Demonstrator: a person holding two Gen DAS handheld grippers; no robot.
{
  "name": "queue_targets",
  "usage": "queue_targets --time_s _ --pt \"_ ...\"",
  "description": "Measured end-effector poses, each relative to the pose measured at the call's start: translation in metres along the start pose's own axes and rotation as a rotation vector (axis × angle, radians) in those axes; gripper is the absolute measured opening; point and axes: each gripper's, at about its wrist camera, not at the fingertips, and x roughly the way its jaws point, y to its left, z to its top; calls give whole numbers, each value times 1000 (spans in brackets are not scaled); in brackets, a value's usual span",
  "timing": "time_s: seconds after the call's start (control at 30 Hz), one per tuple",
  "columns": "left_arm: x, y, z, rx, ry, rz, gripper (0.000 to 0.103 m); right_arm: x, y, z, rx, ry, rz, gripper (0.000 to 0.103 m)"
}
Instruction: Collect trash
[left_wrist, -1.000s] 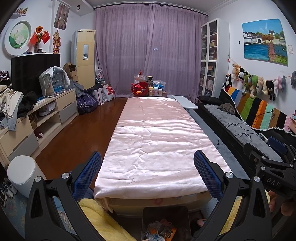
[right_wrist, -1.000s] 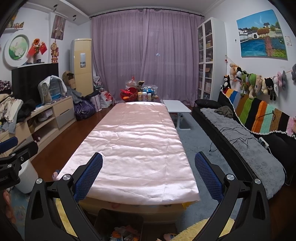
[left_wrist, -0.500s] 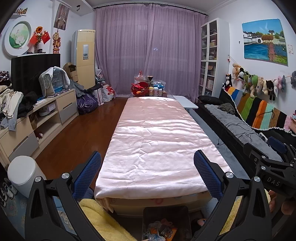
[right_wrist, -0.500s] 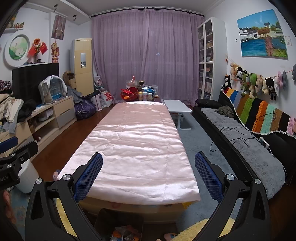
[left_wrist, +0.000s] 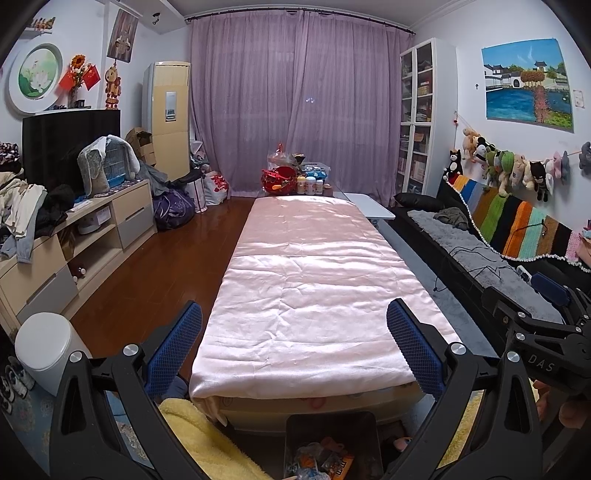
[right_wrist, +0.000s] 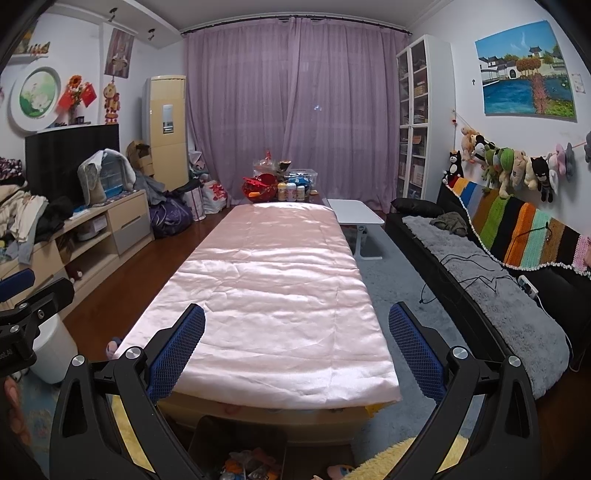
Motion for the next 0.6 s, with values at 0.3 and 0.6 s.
queue_targets --time_s 0.3,0.6 --pt "-3 2 4 -9 -2 -3 95 0 0 0 0 1 -2 100" --pt "0 3 5 -24 5 16 95 2 0 0 1 5 3 100"
